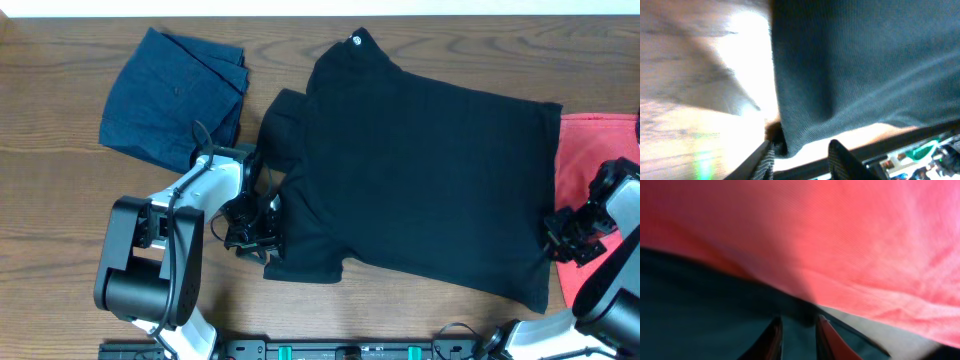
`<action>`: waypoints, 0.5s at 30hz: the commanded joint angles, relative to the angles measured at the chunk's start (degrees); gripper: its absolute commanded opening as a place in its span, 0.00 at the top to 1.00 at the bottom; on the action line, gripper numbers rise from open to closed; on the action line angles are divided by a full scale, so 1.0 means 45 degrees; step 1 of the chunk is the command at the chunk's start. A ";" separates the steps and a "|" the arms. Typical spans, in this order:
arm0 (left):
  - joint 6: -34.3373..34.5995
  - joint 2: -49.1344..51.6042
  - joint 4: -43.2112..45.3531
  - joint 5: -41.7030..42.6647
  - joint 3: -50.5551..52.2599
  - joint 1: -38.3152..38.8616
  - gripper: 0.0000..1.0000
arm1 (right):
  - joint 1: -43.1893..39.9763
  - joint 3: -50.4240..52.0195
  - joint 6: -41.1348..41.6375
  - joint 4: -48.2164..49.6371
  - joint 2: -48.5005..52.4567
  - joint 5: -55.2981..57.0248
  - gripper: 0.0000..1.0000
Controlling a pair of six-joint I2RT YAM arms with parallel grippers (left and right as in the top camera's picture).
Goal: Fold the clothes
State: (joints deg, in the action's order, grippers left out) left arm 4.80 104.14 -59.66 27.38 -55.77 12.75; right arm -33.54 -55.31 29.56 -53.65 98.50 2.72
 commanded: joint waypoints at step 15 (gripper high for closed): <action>0.0000 -0.2633 0.1054 0.0539 -0.1962 -0.0068 0.57 | 0.0189 -0.1734 -0.1175 0.5425 -0.1511 -0.3371 0.84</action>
State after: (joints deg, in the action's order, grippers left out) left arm 4.89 94.50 -56.86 29.30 -63.59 12.75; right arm -33.34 -63.26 23.42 -30.37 89.27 -13.76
